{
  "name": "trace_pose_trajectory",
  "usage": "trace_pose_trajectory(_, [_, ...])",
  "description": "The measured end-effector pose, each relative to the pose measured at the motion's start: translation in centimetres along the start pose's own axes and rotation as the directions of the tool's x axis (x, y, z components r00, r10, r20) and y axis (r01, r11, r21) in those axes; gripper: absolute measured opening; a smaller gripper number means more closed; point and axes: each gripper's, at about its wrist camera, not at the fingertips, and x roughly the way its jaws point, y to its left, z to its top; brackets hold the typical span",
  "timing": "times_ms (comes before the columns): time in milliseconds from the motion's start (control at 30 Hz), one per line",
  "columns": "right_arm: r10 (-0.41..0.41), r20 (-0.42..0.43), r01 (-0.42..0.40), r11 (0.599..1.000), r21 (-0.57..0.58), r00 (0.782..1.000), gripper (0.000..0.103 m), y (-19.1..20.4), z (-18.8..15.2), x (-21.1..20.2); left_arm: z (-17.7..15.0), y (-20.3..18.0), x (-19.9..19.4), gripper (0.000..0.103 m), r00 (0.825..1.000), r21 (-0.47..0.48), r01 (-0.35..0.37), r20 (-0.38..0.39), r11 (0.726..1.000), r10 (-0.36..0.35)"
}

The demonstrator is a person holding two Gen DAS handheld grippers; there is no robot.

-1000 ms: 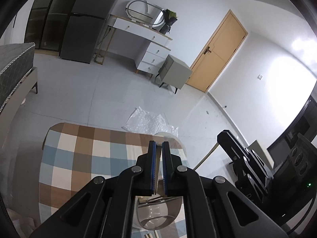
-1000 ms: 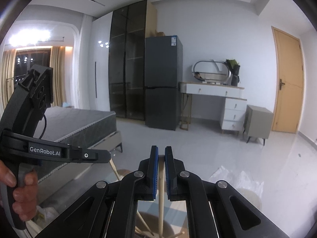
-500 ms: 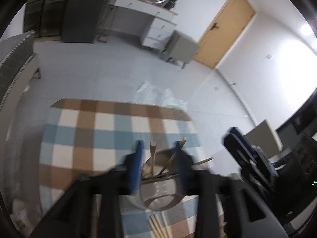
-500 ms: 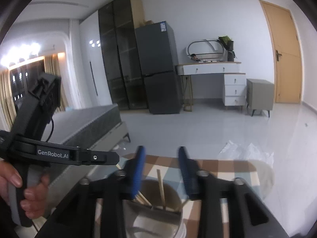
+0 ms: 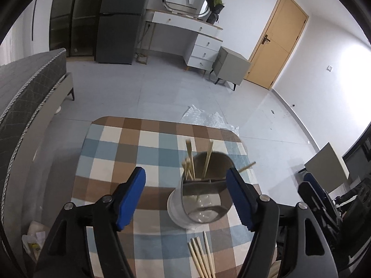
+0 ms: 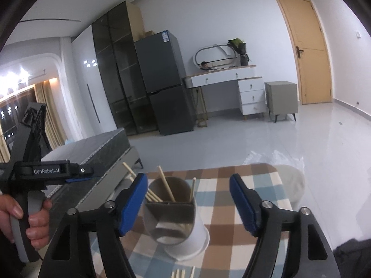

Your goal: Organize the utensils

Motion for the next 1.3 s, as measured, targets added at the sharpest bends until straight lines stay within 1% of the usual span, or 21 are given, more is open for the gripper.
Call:
trace_pose_trajectory(67, [0.003, 0.004, -0.003, 1.000, 0.015, 1.000, 0.083, 0.0, -0.1, -0.8, -0.7, -0.4, -1.1, 0.067, 0.998, 0.023, -0.038, 0.057, 0.999, 0.037])
trace_pose_trajectory(100, [0.004, 0.006, -0.004, 1.000, 0.019, 1.000, 0.084, -0.1, -0.2, -1.1, -1.1, -0.7, -1.8, 0.068, 0.994, 0.043, -0.066, 0.087, 0.997, 0.062])
trace_pose_trajectory(133, [0.001, 0.006, -0.001, 1.000, 0.019, 1.000, 0.084, 0.0, -0.3, -1.6, -1.4, -1.0, -2.2, 0.069, 0.992, 0.055, -0.079, 0.105, 0.995, 0.072])
trace_pose_trajectory(167, [-0.002, 0.006, 0.002, 1.000, 0.015, 1.000, 0.086, 0.2, -0.6, -2.0, -1.8, -1.3, -2.7, 0.074, 0.989, 0.066, -0.092, 0.124, 0.994, 0.083])
trace_pose_trajectory(200, [-0.004, 0.008, 0.004, 1.000, 0.013, 1.000, 0.088, 0.2, -0.8, -2.3, -2.2, -1.5, -3.2, 0.079, 0.986, 0.072, -0.104, 0.135, 0.992, 0.093])
trace_pose_trajectory(233, [-0.008, 0.010, 0.008, 1.000, 0.012, 1.000, 0.088, 0.4, -1.1, -2.7, -2.6, -1.6, -3.5, 0.080, 0.985, 0.076, -0.109, 0.144, 0.991, 0.098])
trace_pose_trajectory(367, [-0.005, 0.000, 0.005, 1.000, 0.010, 1.000, 0.095, 0.8, -2.1, -3.8, -3.7, -2.0, -4.3, 0.081, 0.982, 0.092, -0.120, 0.155, 0.989, 0.105])
trace_pose_trajectory(433, [-0.011, -0.002, 0.011, 1.000, -0.007, 1.000, 0.095, 1.0, -3.1, -4.7, -4.3, -2.2, -4.8, 0.081, 0.979, 0.103, -0.126, 0.176, 0.987, 0.106])
trace_pose_trajectory(500, [-0.021, -0.003, 0.021, 1.000, -0.011, 1.000, 0.098, 1.0, -3.6, -5.2, -4.8, -2.5, -5.1, 0.081, 0.975, 0.119, -0.138, 0.190, 0.983, 0.114])
trace_pose_trajectory(567, [-0.048, -0.002, 0.048, 0.999, -0.010, 0.999, 0.102, 1.0, -4.1, -5.7, -5.4, -2.8, -5.4, 0.081, 0.975, 0.129, -0.139, 0.191, 0.982, 0.113])
trace_pose_trajectory(667, [-0.115, -0.027, 0.115, 0.993, -0.029, 0.993, 0.103, 1.1, -4.8, -5.8, -6.2, -3.3, -5.6, 0.087, 0.976, 0.138, -0.140, 0.183, 0.980, 0.114])
trace_pose_trajectory(800, [-0.122, -0.063, 0.122, 0.993, -0.010, 0.991, 0.103, 0.6, -6.3, -5.9, -7.3, -3.5, -5.7, 0.091, 0.977, 0.147, -0.145, 0.180, 0.978, 0.118])
trace_pose_trajectory(900, [-0.120, -0.097, 0.121, 0.993, 0.007, 0.988, 0.103, 0.3, -7.2, -5.8, -8.0, -3.3, -5.8, 0.092, 0.975, 0.149, -0.154, 0.181, 0.977, 0.126])
trace_pose_trajectory(1033, [-0.107, -0.120, 0.108, 0.994, 0.005, 0.987, 0.103, 0.6, -8.1, -5.9, -9.0, -3.0, -5.7, 0.092, 0.975, 0.135, -0.159, 0.175, 0.978, 0.134])
trace_pose_trajectory(1167, [-0.080, -0.163, 0.086, 0.996, 0.031, 0.983, 0.103, 0.6, -9.1, -5.9, -10.1, -2.7, -5.5, 0.092, 0.974, 0.125, -0.169, 0.173, 0.978, 0.146])
trace_pose_trajectory(1233, [-0.077, -0.158, 0.081, 0.996, 0.019, 0.984, 0.103, 1.0, -9.4, -6.4, -10.5, -2.3, -5.1, 0.092, 0.973, 0.114, -0.178, 0.167, 0.977, 0.158])
trace_pose_trajectory(1300, [-0.090, -0.151, 0.090, 0.996, -0.002, 0.984, 0.103, 1.3, -9.6, -6.6, -10.9, -2.0, -4.5, 0.092, 0.976, 0.112, -0.175, 0.150, 0.978, 0.157])
